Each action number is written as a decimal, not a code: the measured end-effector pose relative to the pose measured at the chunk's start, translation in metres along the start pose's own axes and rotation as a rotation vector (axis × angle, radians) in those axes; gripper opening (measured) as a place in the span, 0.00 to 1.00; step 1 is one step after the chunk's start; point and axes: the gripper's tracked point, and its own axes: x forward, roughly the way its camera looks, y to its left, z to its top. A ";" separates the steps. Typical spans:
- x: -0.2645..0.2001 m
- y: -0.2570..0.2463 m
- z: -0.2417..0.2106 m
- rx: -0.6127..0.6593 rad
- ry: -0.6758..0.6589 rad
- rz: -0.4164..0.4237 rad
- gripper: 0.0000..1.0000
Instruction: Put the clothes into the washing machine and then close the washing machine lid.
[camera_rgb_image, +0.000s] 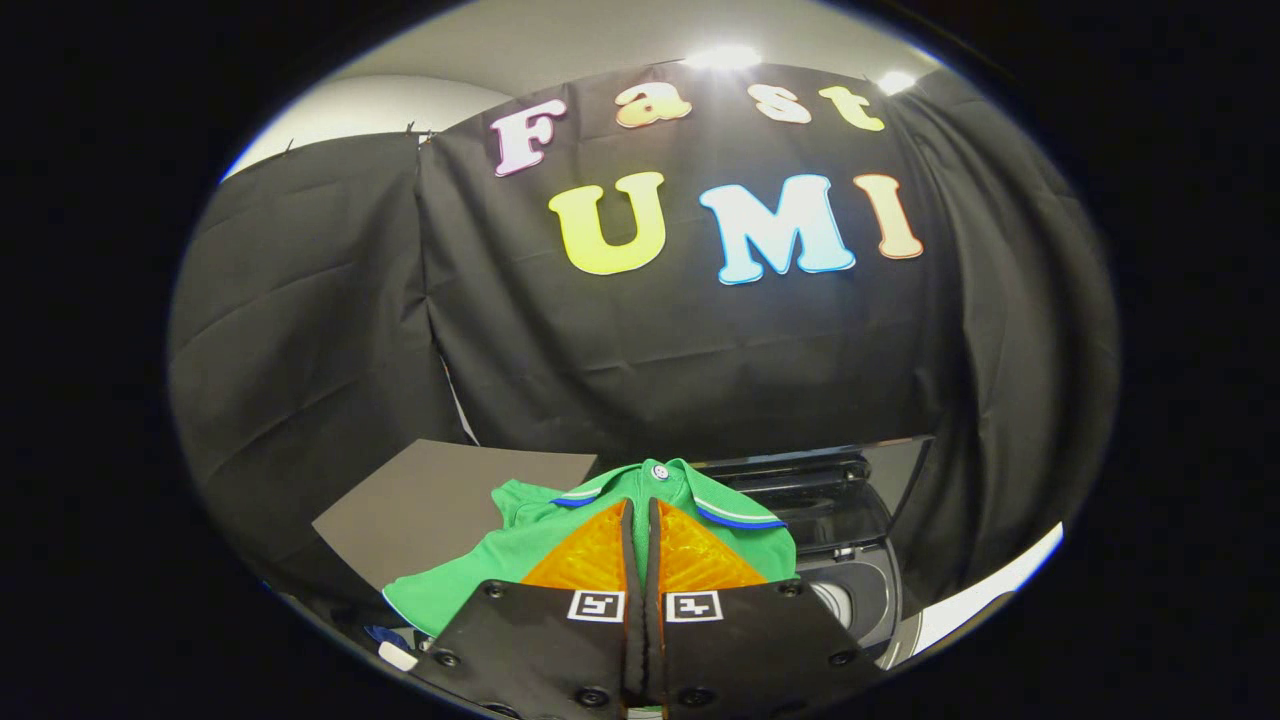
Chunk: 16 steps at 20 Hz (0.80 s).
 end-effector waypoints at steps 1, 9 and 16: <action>-0.001 -0.007 -0.001 0.005 0.001 -0.007 0.01; -0.007 -0.051 -0.010 0.019 0.007 -0.052 0.01; 0.000 -0.082 -0.026 0.017 0.022 -0.091 0.01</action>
